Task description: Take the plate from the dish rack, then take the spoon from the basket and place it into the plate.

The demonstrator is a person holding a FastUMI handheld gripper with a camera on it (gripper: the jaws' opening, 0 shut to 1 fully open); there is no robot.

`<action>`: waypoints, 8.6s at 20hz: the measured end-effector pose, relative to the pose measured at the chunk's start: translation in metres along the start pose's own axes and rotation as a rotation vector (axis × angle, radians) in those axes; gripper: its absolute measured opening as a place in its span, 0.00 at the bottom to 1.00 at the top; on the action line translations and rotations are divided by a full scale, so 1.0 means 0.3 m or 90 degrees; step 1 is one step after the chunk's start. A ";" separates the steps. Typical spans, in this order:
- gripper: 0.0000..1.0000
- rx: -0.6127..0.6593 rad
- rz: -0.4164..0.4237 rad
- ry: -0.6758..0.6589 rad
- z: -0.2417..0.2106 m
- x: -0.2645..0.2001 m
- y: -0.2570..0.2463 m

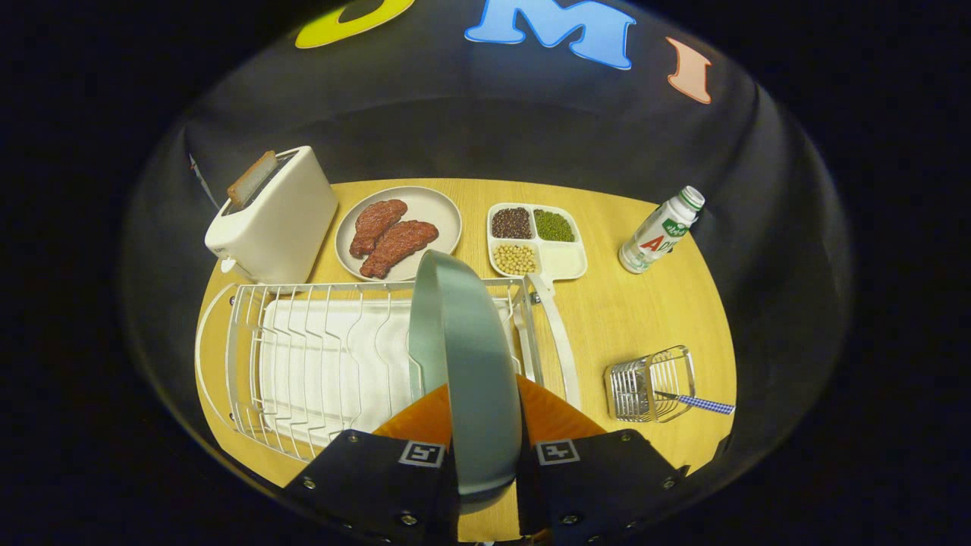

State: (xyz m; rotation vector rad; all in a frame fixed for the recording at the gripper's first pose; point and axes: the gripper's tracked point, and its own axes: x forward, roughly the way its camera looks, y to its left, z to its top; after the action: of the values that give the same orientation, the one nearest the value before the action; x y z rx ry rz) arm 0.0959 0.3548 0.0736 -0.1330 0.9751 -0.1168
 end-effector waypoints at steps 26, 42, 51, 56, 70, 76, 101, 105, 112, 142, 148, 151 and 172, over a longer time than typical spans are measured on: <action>0.29 0.038 0.178 -0.060 -0.317 -0.405 -0.332; 0.29 0.166 0.352 0.025 -0.714 -0.274 -0.401; 0.29 0.215 0.404 0.032 -0.810 -0.132 -0.346; 0.29 0.268 0.446 0.067 -0.832 -0.061 -0.288; 0.36 0.261 0.419 0.065 -0.855 0.036 -0.350; 0.55 0.237 0.370 -0.030 -0.776 -0.018 -0.481; 0.92 0.101 0.164 -0.684 -0.161 -0.331 -0.913; 0.91 0.095 0.149 -0.663 -0.168 -0.185 -0.908; 0.72 0.107 0.168 -0.612 -0.171 0.036 -0.877; 0.05 0.034 0.139 -0.535 -0.136 -0.342 -0.839; 0.05 0.012 0.126 -0.538 -0.142 -0.499 -0.831; 0.05 0.013 0.131 -0.537 -0.174 -0.561 -0.802; 0.05 -0.070 0.256 -0.368 -0.415 -0.431 -0.280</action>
State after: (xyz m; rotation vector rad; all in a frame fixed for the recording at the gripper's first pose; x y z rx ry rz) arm -0.0826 0.2851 0.1241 -0.0625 0.4149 0.3313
